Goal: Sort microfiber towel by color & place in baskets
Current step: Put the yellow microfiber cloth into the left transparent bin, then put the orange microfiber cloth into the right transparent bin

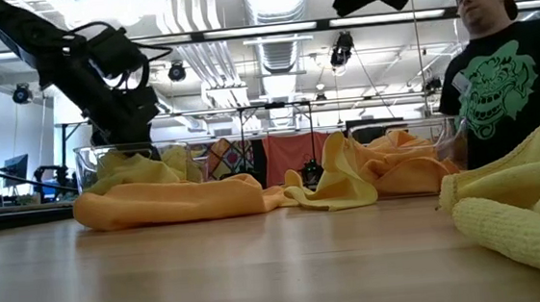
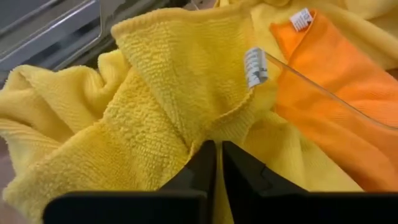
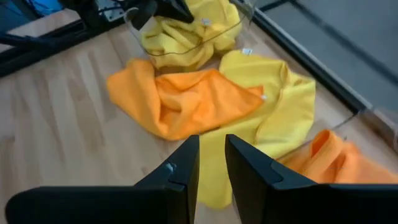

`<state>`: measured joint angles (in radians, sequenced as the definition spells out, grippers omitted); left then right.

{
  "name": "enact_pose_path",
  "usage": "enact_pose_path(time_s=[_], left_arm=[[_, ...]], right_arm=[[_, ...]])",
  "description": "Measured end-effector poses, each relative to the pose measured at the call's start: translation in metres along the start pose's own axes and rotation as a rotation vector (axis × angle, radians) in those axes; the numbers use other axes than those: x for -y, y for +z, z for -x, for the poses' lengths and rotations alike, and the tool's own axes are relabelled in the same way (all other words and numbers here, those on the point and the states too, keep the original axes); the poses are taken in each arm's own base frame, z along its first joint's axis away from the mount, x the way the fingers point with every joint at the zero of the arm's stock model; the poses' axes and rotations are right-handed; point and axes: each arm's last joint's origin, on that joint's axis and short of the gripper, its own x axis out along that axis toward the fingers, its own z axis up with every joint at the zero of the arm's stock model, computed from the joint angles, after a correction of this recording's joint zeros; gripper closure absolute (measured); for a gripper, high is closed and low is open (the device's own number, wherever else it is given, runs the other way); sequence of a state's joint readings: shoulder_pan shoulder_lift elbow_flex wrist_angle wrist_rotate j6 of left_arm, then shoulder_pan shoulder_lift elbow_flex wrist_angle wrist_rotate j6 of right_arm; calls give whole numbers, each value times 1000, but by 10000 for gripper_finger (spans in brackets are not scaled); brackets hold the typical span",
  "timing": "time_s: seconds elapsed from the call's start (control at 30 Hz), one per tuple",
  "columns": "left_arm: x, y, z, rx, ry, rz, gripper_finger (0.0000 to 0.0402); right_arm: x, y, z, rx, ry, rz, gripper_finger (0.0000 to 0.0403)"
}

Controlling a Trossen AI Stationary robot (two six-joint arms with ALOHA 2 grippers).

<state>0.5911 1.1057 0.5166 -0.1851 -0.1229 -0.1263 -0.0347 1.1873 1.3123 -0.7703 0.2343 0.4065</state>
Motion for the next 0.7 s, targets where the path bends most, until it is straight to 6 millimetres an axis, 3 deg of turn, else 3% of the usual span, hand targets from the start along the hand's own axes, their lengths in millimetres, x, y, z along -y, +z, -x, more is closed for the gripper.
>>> enact_pose_path(time_s=[0.27,0.43,0.7], left_arm=[[1,17,12,-51,6,-57,281],[1,39,32,-88,8,-101,217],[4,78,75,-5,-9,-81,183]], right_arm=[[3,-3,10,-99,-35,-83,292],[4,-10,12,-176,-46,-149,262],[-4,-28,13,-320,-24,-246,229]])
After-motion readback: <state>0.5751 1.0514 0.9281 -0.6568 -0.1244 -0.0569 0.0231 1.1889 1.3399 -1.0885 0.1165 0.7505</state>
